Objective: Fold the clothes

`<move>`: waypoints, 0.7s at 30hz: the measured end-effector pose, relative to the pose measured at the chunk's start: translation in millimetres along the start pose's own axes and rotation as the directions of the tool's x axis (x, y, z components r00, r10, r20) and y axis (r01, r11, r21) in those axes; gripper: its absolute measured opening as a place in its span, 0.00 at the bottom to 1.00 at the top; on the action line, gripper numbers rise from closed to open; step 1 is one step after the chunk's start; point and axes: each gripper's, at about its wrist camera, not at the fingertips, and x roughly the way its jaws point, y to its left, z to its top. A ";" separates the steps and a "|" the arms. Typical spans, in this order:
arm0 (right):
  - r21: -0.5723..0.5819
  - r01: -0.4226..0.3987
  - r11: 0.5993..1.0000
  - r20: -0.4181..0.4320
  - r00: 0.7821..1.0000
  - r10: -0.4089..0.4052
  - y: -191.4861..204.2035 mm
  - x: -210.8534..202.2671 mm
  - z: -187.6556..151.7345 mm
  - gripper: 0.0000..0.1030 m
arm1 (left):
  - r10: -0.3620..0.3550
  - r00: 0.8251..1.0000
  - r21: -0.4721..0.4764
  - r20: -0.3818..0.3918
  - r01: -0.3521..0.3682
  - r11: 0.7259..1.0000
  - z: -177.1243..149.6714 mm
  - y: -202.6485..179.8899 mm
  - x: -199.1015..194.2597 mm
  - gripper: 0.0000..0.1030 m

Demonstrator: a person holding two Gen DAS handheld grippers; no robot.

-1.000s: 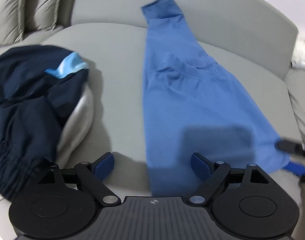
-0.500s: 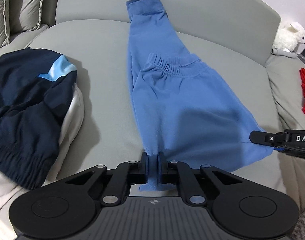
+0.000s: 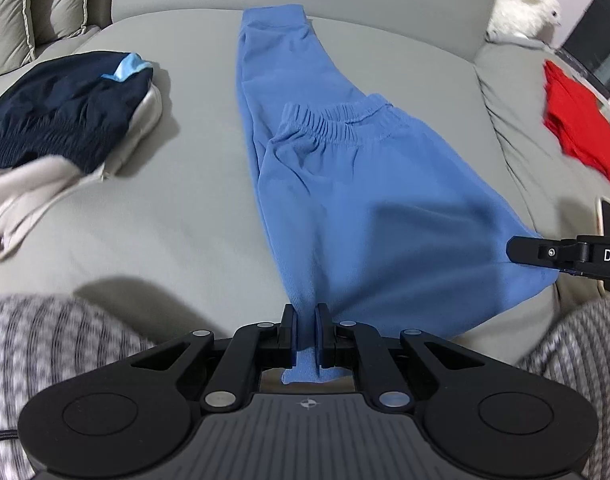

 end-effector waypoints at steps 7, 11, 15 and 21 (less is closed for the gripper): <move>-0.090 0.072 0.993 0.047 0.997 -0.068 -8.4 -8.5 -21.1 0.47 | 0.027 0.989 -0.023 0.148 -0.024 0.999 0.3 19.9 -22.1 0.40; -0.173 0.001 0.985 0.126 0.992 0.021 -4.6 -25.9 -16.0 0.58 | 0.015 0.958 0.012 0.286 -0.019 1.000 14.7 26.3 -33.6 0.40; -0.274 -0.016 0.962 0.183 0.981 0.068 12.4 -21.4 2.6 0.58 | -0.013 0.943 0.085 0.332 -0.016 0.996 40.9 24.9 -14.2 0.40; -0.433 -0.021 0.901 0.184 0.977 0.111 44.0 21.3 33.2 0.57 | -0.090 0.937 0.206 0.339 0.019 0.978 69.7 19.3 31.8 0.40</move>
